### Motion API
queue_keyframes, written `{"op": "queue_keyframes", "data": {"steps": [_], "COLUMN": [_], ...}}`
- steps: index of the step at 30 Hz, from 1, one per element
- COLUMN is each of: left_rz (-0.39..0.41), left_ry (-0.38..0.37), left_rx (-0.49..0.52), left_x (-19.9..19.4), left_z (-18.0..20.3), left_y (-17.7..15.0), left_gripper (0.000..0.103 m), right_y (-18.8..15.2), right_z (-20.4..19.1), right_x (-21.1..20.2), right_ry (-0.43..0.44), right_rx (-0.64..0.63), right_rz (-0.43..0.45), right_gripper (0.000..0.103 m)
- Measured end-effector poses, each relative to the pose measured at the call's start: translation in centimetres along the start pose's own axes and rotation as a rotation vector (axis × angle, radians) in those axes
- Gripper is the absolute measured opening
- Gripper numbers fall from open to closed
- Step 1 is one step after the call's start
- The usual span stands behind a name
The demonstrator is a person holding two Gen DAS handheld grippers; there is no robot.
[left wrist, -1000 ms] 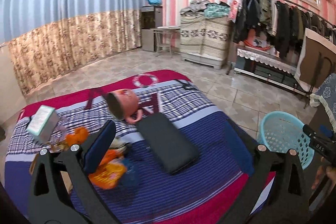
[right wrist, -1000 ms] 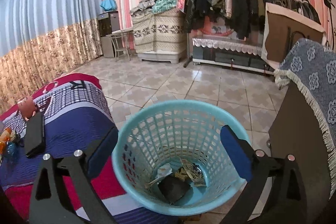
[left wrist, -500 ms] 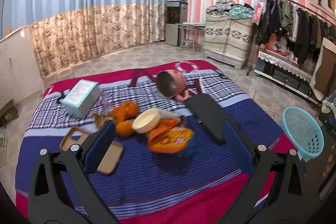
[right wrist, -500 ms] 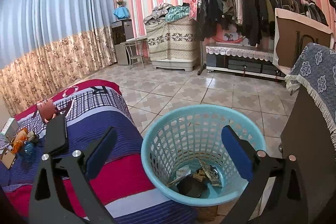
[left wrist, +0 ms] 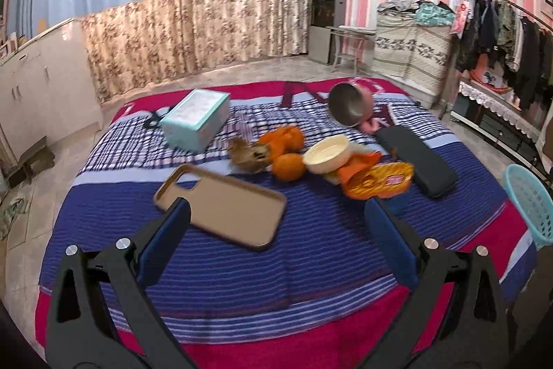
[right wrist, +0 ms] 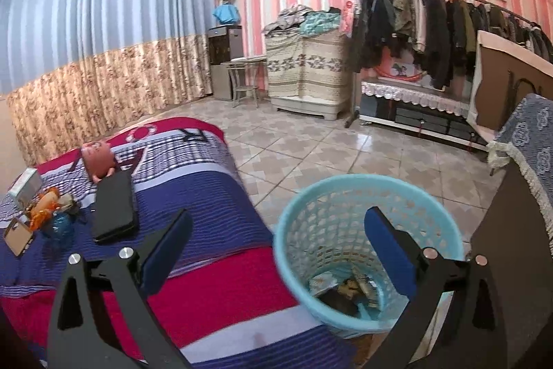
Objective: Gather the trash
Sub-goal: 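Move both open tools back over the bed, then grasp the orange snack bag with the left gripper while the right grasps the blue plastic bag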
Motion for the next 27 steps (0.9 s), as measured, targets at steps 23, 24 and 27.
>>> {"op": "queue_keyframes", "data": {"steps": [23,24,27], "left_rz": [-0.073,-0.075,-0.085], "left_ry": [-0.026,-0.041,-0.100], "left_rx": [-0.043,-0.037,-0.017], "left_x": [3.9,4.1,4.8], "left_z": [-2.3,-1.7,0.3], "left_y": [-0.5,-0.1,0.8], "left_gripper": [0.097,0.097,0.097], "right_y": [-3.0,-3.2,-2.9], "right_z": [-15.2,-15.2,-14.2], "right_x": [1.1,1.0,1.2], "right_ry": [0.240,0.237,0.223], "right_rx": [-0.325,-0.328,-0.307], "right_rz": [-0.071,-0.072,-0.082], "right_gripper": [0.098,0.098,0.098]}}
Point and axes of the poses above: each gripper's, at about its wrist camera, not at the fingertips, and x roughly the way its jaws point, z to its right, y to its top, the point moved 1 cm from there along x, roughly the way its jaws point, and after that the axes turned 1 degree about z, right-handed, at the moved point
